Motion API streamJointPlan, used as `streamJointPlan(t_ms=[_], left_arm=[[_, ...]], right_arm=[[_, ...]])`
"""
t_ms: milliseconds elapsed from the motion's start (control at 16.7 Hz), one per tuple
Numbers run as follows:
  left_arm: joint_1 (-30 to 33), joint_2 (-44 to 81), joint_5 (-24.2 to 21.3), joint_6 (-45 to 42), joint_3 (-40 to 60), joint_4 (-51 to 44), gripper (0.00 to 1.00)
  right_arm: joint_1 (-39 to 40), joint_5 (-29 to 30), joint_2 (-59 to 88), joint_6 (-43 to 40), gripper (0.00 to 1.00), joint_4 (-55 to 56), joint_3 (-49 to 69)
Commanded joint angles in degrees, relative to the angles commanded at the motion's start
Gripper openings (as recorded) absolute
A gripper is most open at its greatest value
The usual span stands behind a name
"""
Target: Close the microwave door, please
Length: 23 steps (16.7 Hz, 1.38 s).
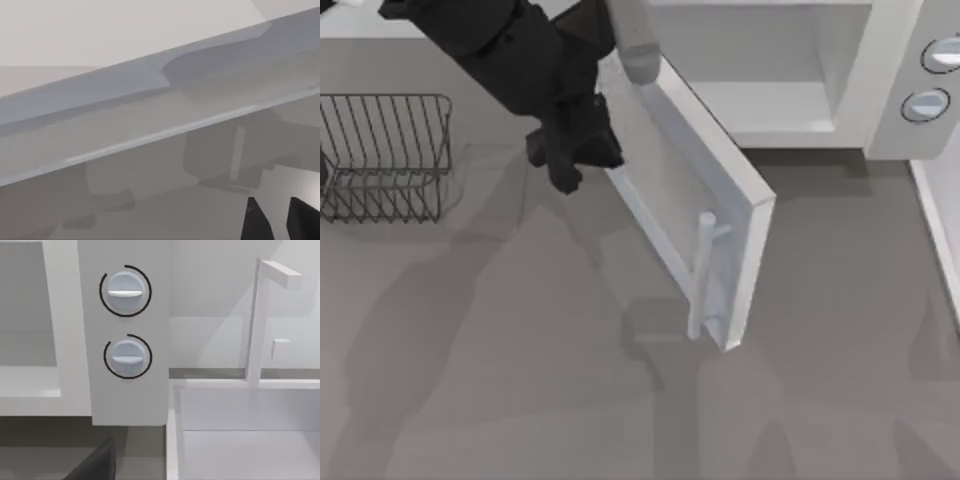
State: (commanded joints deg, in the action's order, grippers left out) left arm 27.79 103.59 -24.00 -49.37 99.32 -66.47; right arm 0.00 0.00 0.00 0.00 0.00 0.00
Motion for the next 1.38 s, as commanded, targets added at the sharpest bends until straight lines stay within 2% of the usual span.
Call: streamJointPlan(t_ms=[600,1380], left_arm=[[0.06,0.12,0.03,0.12,0.15,0.02,0.00],[4.59,3.46,1.56,5.02,4.10,1.02,0.00]], right_arm=[[0.00,0.00,0.00,0.00,1.00,0.00,0.00],[0.00,0.00,0.00,0.00,1.00,0.00,0.00]])
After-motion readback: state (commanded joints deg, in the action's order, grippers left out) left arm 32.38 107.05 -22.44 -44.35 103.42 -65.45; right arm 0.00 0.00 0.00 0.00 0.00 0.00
